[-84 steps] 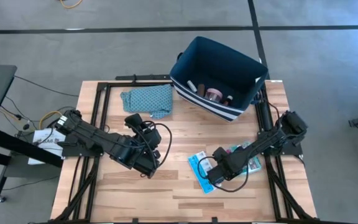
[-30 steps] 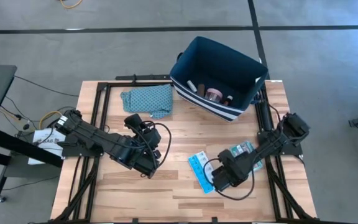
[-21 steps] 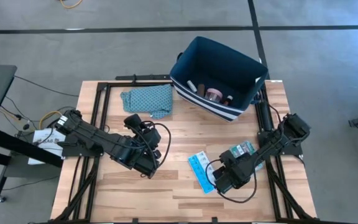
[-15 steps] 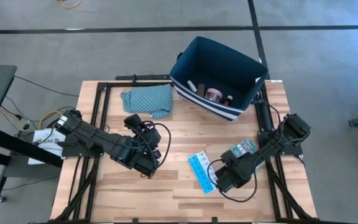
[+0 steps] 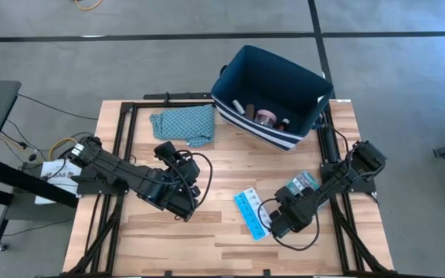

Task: Pick & place medical supplies in basket/bin
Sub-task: Put the green first aid kit box into the blue bin

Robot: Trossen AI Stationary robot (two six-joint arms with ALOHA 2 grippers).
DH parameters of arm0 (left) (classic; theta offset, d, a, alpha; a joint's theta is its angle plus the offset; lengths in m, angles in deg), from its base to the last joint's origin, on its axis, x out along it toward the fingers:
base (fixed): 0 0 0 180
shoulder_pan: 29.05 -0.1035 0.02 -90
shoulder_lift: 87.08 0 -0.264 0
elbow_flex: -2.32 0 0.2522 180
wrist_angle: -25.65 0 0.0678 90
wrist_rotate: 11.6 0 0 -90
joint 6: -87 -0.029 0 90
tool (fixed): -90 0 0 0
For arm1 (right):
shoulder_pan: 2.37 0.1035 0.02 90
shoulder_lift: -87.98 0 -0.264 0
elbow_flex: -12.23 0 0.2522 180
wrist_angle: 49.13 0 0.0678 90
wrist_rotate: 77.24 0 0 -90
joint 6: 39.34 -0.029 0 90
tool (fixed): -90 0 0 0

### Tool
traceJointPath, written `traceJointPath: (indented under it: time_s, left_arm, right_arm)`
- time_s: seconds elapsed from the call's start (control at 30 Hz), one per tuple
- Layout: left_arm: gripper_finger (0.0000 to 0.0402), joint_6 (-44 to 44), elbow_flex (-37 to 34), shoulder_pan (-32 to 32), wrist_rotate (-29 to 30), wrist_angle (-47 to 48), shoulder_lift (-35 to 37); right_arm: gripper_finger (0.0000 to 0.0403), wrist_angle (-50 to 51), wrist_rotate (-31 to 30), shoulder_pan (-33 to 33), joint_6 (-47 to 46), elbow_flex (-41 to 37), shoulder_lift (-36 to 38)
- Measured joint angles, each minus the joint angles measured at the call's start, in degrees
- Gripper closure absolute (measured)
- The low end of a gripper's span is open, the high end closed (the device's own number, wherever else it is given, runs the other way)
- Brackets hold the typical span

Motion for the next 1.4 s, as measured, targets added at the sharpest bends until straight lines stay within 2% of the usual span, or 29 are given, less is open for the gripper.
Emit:
traceJointPath:
  time_s: [0.27,0.5,0.7,0.87,1.03,1.13,1.3,1.4]
  left_arm:
    - [0.0209,0.0,0.0,0.0,0.17,0.02,0.0]
    - [0.0209,-0.17,0.0,0.0,0.15,0.01,0.0]
    - [0.0209,-0.15,0.0,0.09,0.02,0.02,0.0]
    - [0.0209,-0.46,0.0,0.09,-0.07,0.02,0.0]
    - [0.0209,-0.33,0.0,0.11,-0.18,0.0,0.0]
    - [0.0209,-0.2,0.0,0.37,-1.05,0.02,0.0]
    - [0.0209,-0.03,0.0,1.15,-1.55,0.0,0.0]
    - [0.0209,0.45,0.0,1.64,-1.57,0.03,-0.02]
  right_arm:
    - [0.0389,0.36,1.99,-0.68,4.43,0.17,0.0]
    - [0.039,-2.83,-0.22,-0.48,13.91,8.06,-0.15]
    - [0.0396,1.95,-10.67,0.29,22.63,20.02,-0.15]
    - [0.0399,5.89,-22.19,0.68,34.82,31.31,-0.15]
    - [0.0399,19.42,-32.97,-0.9,38.96,43.62,-0.15]
    - [0.0399,29.54,-39.54,-2.74,39.06,50.26,-0.14]
    - [0.0398,26.22,-45.62,-8.68,55.9,54.07,5.41]
    - [0.0399,29.07,-50.67,-14.9,57.85,54.25,9.55]
